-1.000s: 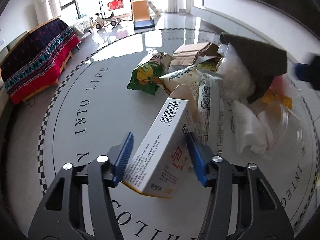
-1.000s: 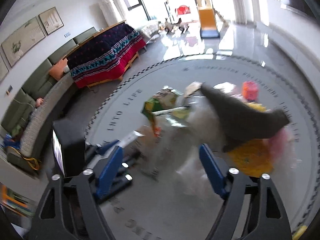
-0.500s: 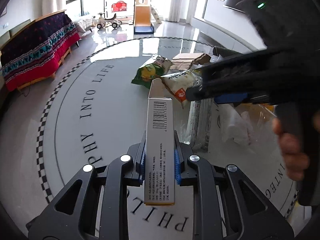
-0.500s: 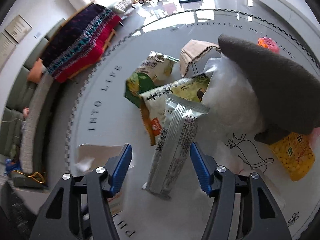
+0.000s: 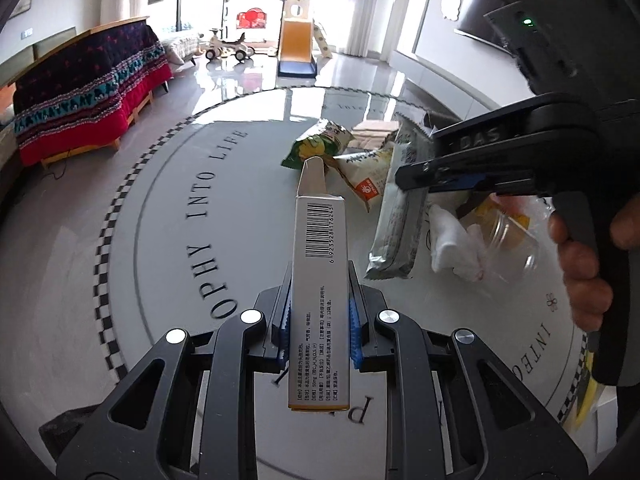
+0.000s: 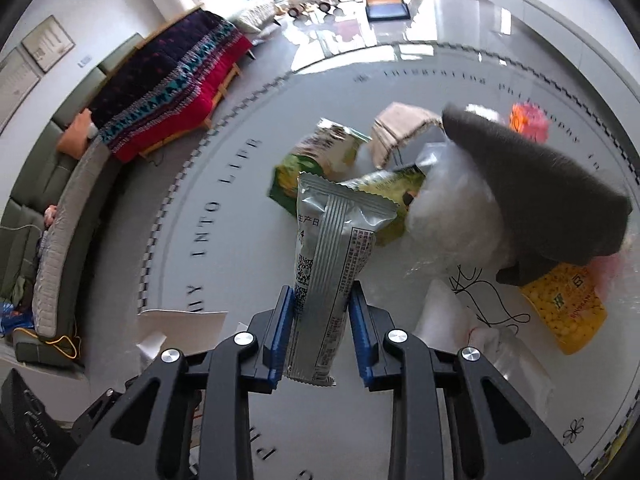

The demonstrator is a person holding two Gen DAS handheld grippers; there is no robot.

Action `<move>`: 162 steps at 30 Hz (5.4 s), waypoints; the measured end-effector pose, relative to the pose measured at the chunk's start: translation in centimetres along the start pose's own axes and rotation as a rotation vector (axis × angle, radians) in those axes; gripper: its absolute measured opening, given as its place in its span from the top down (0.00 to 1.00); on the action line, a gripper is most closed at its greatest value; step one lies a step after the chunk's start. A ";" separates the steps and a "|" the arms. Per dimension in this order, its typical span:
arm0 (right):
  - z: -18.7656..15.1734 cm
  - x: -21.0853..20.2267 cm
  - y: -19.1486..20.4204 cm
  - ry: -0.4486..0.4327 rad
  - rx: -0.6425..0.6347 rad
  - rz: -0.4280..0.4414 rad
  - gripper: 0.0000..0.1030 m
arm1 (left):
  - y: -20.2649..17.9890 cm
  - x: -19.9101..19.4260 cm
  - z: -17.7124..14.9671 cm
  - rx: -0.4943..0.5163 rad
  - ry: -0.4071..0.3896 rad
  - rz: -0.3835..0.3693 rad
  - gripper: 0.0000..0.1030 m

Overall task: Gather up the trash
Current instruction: 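Carry both items over the black trash bag and open both tools, then return both tools to the table and grasp the dark grey cloth with the right tool, then grasp the green chip bag with the left tool while the right tool holds the grey cloth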

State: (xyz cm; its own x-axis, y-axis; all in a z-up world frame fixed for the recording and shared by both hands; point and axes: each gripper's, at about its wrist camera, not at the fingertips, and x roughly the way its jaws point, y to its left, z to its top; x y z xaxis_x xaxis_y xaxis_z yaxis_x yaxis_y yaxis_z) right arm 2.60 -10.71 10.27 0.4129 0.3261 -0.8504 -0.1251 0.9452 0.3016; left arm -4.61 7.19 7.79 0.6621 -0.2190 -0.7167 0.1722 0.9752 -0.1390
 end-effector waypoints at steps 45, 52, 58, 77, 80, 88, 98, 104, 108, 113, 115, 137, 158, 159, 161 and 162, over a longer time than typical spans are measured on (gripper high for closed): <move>-24.8 3.4 36.6 0.266 -0.694 0.473 0.34 | 23.6 -22.5 -31.6 -0.771 0.021 0.678 0.06; -24.3 2.7 34.7 0.235 -0.697 0.499 0.34 | 21.9 -21.2 -29.5 -0.693 0.031 0.647 0.06; -22.4 1.5 32.1 0.204 -0.650 0.512 0.34 | 19.9 -20.1 -26.4 -0.605 0.027 0.618 0.06; -12.3 -4.6 12.9 -0.051 -0.413 0.238 0.34 | 7.5 -9.8 -10.5 -0.249 0.004 0.333 0.06; -10.0 -5.4 9.0 -0.089 -0.344 0.181 0.34 | 5.7 -8.1 -8.1 -0.200 0.006 0.295 0.06; -2.9 -8.0 -1.8 -0.192 -0.193 -0.015 0.34 | 0.2 -3.1 -1.9 -0.076 0.024 0.175 0.06; 3.6 -5.3 -10.4 -0.122 -0.156 -0.156 0.34 | -3.3 2.6 4.2 0.016 0.077 0.078 0.06; 4.0 -2.7 -10.8 -0.060 -0.246 -0.235 0.34 | -5.0 6.4 6.2 0.220 0.141 0.032 0.06; 4.6 -1.6 -11.7 -0.011 -0.222 -0.182 0.67 | -4.4 7.9 7.5 0.212 0.166 0.044 0.06; 5.7 -3.2 -11.9 -0.064 -0.186 -0.145 0.77 | -3.2 9.0 9.2 0.130 0.165 0.011 0.06; 6.4 -4.2 -12.0 -0.097 -0.166 -0.122 0.78 | -3.1 9.5 10.0 0.117 0.160 0.014 0.06; 10.0 -7.4 -11.8 -0.274 -0.069 -0.025 0.78 | -1.0 22.3 15.7 0.130 0.313 0.096 0.06; 7.9 -10.0 -8.7 -0.302 -0.079 -0.004 0.78 | -2.0 13.6 11.2 0.096 0.171 0.047 0.47; 7.7 -10.2 -8.3 -0.304 -0.082 0.000 0.78 | -1.9 13.1 11.0 0.092 0.169 0.044 0.47; 7.1 -10.9 -7.3 -0.309 -0.093 0.013 0.78 | -1.9 11.3 10.1 0.083 0.153 0.036 0.47; 6.8 -11.3 -6.9 -0.312 -0.099 0.018 0.78 | -1.9 10.2 9.6 0.082 0.142 0.035 0.47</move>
State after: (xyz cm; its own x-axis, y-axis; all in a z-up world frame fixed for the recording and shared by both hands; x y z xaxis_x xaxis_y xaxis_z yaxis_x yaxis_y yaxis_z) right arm 4.91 -21.01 20.69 0.6643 0.3359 -0.6677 -0.2154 0.9415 0.2593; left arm 8.79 2.81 7.30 0.5600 -0.1727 -0.8103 0.2134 0.9751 -0.0604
